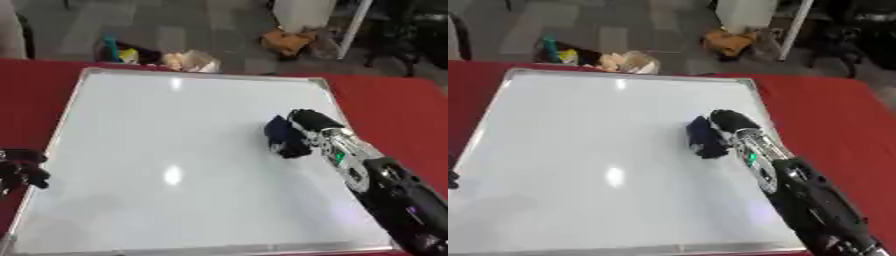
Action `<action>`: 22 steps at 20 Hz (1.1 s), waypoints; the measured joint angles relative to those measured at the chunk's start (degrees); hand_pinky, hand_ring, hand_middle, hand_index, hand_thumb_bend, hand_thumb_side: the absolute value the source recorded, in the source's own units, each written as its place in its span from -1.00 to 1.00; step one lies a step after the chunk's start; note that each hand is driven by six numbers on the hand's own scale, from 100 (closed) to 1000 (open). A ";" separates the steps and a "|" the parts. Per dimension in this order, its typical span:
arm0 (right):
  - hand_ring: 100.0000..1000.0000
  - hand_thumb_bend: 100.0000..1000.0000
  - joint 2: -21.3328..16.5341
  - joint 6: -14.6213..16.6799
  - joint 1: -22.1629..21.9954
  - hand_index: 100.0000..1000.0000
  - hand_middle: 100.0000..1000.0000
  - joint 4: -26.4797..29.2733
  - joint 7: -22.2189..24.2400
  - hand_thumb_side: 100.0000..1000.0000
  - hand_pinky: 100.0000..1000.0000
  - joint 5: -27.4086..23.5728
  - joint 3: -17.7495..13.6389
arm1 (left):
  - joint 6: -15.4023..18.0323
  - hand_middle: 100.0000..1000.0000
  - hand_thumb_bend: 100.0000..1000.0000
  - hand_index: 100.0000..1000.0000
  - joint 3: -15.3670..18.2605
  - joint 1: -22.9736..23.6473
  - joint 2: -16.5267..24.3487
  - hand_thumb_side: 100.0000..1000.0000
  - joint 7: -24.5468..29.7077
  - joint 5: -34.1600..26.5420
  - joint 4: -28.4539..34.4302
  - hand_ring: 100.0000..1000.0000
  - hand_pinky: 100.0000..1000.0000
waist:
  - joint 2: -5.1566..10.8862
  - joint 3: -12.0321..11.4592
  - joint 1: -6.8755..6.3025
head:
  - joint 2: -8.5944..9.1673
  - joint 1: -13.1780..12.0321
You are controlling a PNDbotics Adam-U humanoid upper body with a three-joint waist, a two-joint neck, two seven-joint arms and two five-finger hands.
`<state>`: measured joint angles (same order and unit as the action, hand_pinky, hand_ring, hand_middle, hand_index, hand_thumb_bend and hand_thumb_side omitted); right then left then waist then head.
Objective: Wipe the whiteboard clean with a brush.
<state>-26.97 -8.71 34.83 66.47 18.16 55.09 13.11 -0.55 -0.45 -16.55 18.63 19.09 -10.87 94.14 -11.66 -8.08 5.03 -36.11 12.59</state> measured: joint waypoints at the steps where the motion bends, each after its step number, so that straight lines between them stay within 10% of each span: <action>1: 0.25 -1.00 0.00 -0.32 0.00 0.14 0.11 -0.41 -0.31 0.08 0.66 0.01 -0.35 | 0.00 0.15 0.44 0.30 0.00 0.00 0.00 1.00 0.00 0.00 0.00 0.03 0.00 | 0.01 0.00 0.00 | 0.00 0.07; 22: 0.23 -1.00 -2.04 -6.16 -0.84 0.13 0.09 -6.79 -5.40 0.16 0.64 -4.21 -6.02 | -0.03 0.16 0.44 0.30 0.00 0.03 0.00 1.00 0.04 0.00 0.00 0.03 0.00 | 0.11 0.22 0.27 | 0.00 0.10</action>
<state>-29.01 -14.87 33.99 59.68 12.76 50.88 7.09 -0.58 -0.45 -16.52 18.63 19.12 -10.87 94.14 -11.55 -7.86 5.30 -36.11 12.69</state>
